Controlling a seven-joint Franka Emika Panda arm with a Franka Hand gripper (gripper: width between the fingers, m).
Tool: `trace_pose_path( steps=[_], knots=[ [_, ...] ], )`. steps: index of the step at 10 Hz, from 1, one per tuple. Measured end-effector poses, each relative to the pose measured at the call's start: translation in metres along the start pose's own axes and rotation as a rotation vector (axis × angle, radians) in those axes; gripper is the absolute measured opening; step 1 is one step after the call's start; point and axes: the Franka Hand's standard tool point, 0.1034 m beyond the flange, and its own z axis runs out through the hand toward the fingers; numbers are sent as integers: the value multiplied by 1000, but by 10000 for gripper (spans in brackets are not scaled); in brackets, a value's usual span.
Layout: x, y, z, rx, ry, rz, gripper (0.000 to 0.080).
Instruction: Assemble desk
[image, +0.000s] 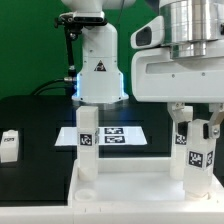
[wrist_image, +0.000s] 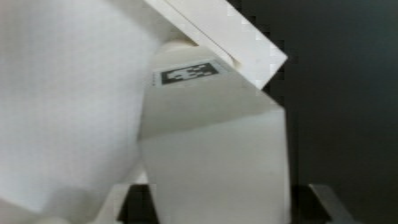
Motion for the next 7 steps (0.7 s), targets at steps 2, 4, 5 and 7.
trace_pose_path(
  steps=[2, 4, 5, 7],
  knots=[
    [-3, 3, 0, -19, -11, 346, 289],
    [-8, 3, 0, -3, -59, 709, 289],
    [-7, 4, -1, -12, -60, 708, 290],
    [-8, 4, 0, -16, -63, 848, 290]
  ],
)
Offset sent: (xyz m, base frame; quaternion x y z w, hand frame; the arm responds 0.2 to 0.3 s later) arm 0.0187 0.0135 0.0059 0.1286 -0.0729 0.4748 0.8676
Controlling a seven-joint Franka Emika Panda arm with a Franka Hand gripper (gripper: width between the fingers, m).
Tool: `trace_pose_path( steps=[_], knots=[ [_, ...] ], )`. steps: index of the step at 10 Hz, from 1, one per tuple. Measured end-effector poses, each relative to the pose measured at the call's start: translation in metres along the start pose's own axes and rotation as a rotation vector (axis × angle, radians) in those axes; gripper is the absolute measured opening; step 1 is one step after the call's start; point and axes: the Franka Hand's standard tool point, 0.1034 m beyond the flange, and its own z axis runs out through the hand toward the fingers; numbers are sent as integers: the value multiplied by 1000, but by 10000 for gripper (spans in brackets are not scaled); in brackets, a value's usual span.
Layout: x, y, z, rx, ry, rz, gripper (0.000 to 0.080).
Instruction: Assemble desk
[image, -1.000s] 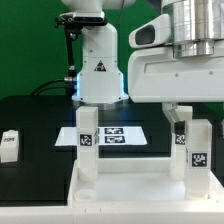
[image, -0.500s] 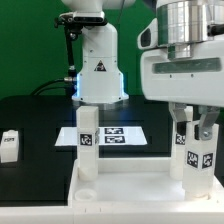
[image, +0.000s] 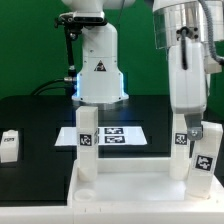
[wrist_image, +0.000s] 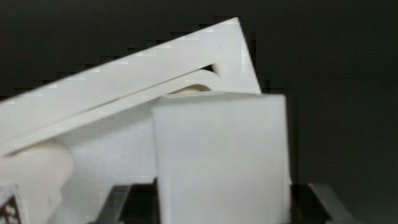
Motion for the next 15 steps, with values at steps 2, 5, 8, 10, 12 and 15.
trace_pose_path(
  steps=[2, 5, 8, 10, 12, 15],
  knots=[
    [0, 0, 0, 0, 1, 3, 290],
    [-8, 1, -2, -8, 6, -428, 602],
    [-8, 0, -2, -7, 5, -673, 647],
    [-8, -1, -1, -11, 21, -880, 649],
    [-13, 2, 7, -36, 52, -1271, 649],
    [-12, 2, 7, -34, 55, -1216, 460]
  ],
)
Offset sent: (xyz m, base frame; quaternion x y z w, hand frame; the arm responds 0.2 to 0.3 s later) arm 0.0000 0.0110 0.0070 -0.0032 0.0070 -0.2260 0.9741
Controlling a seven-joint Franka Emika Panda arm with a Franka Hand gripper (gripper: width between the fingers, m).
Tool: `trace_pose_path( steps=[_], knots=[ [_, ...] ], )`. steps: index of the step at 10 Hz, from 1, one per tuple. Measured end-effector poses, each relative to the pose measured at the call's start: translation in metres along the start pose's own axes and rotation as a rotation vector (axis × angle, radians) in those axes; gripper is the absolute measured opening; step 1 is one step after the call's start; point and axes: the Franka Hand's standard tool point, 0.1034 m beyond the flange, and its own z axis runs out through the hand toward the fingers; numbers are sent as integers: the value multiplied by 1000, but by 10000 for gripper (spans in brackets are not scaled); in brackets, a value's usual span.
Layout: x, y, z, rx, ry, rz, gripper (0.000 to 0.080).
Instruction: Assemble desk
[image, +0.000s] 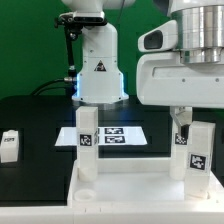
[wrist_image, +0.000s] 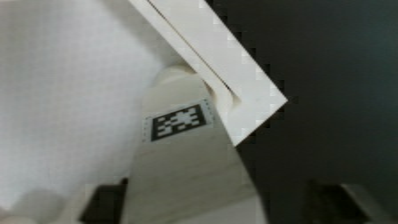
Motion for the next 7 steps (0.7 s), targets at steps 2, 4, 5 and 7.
trace_pose_path(
  steps=[2, 4, 5, 7],
  knots=[
    [3, 4, 0, -6, 1, 154, 301],
    [3, 8, 0, 0, -8, 497, 300],
    [-1, 8, 1, 11, -24, 709, 298],
    [-4, 5, 2, 35, -44, 971, 294]
  ],
)
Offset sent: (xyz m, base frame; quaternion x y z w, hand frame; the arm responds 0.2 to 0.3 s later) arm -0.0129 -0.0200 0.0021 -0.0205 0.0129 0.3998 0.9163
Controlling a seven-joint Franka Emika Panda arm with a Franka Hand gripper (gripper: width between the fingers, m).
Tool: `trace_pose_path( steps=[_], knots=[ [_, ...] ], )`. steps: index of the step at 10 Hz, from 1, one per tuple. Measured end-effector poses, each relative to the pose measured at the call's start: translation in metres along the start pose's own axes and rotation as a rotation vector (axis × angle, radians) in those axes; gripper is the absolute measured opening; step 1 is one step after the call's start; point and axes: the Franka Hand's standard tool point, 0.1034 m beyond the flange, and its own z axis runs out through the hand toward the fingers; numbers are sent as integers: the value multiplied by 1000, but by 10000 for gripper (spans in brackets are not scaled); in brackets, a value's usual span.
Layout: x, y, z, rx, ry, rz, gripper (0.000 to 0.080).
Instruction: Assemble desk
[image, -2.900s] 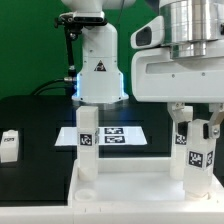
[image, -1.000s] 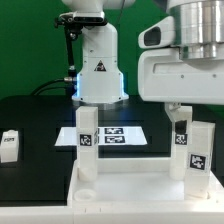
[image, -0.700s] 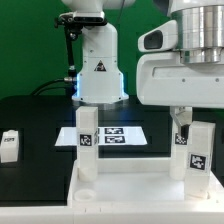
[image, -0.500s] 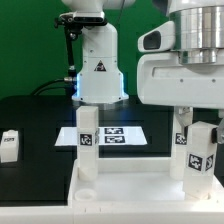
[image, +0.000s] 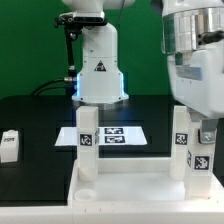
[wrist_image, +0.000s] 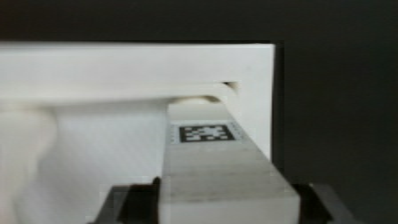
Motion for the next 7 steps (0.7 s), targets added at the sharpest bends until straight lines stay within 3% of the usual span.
trace_pose_path(
  steps=[2, 3, 4, 5, 6, 7],
  knots=[
    [1, 0, 0, -3, -3, 2, 294],
    [0, 1, 0, -10, 8, -98, 294],
    [-4, 2, -2, -29, 24, -381, 294],
    [-7, 1, -4, -33, 15, -587, 375],
    [-5, 2, -3, -37, 15, -662, 556],
    [-4, 2, -3, -37, 15, -719, 556]
  ],
)
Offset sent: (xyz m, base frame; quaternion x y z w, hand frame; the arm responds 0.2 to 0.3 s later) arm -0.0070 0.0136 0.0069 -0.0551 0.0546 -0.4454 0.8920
